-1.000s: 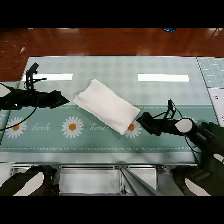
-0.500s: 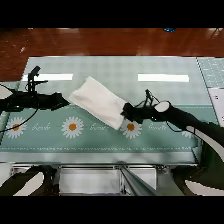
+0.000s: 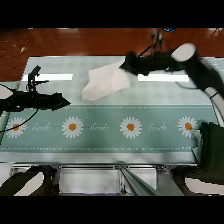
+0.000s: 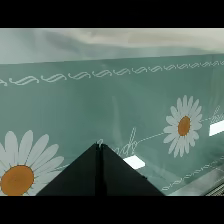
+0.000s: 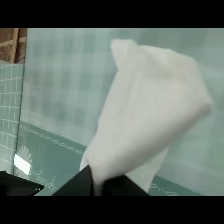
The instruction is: Fold the shirts.
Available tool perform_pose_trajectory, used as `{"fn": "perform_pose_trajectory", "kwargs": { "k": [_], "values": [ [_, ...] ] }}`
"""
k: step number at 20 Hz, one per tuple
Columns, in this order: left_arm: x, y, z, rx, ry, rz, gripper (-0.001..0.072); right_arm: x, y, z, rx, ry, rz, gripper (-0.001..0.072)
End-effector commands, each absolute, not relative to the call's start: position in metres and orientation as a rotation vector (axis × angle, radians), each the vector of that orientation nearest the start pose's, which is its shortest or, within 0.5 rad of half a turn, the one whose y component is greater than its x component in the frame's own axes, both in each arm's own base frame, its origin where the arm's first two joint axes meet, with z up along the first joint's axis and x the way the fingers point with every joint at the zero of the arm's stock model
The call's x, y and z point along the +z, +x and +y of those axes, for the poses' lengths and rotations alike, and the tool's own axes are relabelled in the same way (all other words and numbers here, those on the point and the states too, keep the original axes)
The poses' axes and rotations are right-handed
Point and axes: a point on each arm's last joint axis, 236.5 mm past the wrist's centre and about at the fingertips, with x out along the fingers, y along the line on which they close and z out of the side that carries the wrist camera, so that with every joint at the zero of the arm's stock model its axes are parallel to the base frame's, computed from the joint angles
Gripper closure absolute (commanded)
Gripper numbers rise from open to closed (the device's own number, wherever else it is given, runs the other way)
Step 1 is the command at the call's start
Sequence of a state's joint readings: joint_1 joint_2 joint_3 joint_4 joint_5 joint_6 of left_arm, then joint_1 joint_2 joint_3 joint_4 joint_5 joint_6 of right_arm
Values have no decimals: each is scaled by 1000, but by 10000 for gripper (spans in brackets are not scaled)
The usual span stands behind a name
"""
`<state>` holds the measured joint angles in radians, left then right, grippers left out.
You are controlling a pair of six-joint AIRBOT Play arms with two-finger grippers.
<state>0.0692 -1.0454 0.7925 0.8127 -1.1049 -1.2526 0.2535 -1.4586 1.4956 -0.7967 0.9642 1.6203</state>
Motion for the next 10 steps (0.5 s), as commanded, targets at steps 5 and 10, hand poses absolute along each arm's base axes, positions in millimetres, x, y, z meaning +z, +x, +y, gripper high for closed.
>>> {"fn": "perform_pose_trajectory", "kwargs": {
  "k": [5,10],
  "values": [
    [21,302,-159,-568,-445,1203,687,236,447,82,309,584,920,690],
    [23,298,-194,-639,-375,1168,687,256,392,-32,30,622,905,690]
  ]
}}
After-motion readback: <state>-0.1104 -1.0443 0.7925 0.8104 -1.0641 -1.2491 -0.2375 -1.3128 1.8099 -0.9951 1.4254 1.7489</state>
